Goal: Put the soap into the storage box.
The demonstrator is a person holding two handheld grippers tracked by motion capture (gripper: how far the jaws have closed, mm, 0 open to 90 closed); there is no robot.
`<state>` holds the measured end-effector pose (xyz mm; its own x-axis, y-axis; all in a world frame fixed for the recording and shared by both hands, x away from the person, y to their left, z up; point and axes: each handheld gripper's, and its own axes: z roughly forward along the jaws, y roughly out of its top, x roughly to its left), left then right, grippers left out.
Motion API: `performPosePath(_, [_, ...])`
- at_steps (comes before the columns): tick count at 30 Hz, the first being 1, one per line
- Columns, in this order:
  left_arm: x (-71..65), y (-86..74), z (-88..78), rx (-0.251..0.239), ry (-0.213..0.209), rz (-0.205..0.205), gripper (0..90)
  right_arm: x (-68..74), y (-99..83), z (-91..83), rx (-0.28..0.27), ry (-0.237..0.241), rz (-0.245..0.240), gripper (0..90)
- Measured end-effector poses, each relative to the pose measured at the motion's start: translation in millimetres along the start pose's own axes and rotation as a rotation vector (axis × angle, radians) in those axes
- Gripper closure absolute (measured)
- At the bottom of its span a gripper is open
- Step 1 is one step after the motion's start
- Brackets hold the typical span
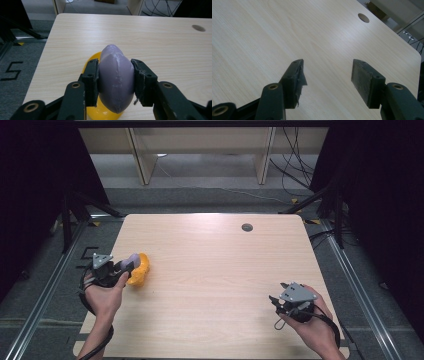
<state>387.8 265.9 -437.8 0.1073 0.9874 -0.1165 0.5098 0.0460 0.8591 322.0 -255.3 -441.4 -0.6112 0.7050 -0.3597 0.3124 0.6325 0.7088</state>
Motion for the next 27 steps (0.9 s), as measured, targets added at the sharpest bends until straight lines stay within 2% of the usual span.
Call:
performPosePath(2, [-1.0,-0.9,7.6,0.000,0.013,0.018,59.0,-0.3,-0.3,0.2,0.000,0.005,-0.005,44.0])
performPosePath(7, [-2.7,-0.9,23.6,-0.003,0.049,0.034,59.0,-0.6,-1.1,-0.2,0.001,0.006,-0.004,44.0])
performPosePath(11, [-3.1,-4.4,32.8,0.003,0.057,0.046,58.9,-0.7,-1.8,-0.3,0.003,0.006,0.002,44.0])
performPosePath(17, [-3.6,-14.1,40.1,0.015,0.034,0.023,58.5,-0.5,-2.0,0.0,0.006,0.017,-0.017,44.0])
performPosePath(19, [-5.0,-14.8,39.9,0.024,0.036,0.041,58.3,0.9,-1.9,0.3,0.008,0.012,-0.001,44.0])
performPosePath(21, [-5.0,-15.2,39.2,0.031,0.029,0.045,57.8,1.5,-1.9,1.1,0.008,0.018,-0.009,44.0])
performPosePath(24, [-3.2,-16.1,36.5,0.053,0.010,0.046,53.5,2.0,-2.1,1.4,0.011,0.022,-0.013,43.9])
performPosePath(27, [-2.2,-17.3,30.1,0.047,0.000,0.057,45.9,2.1,-2.3,1.5,0.015,0.027,-0.016,43.8])
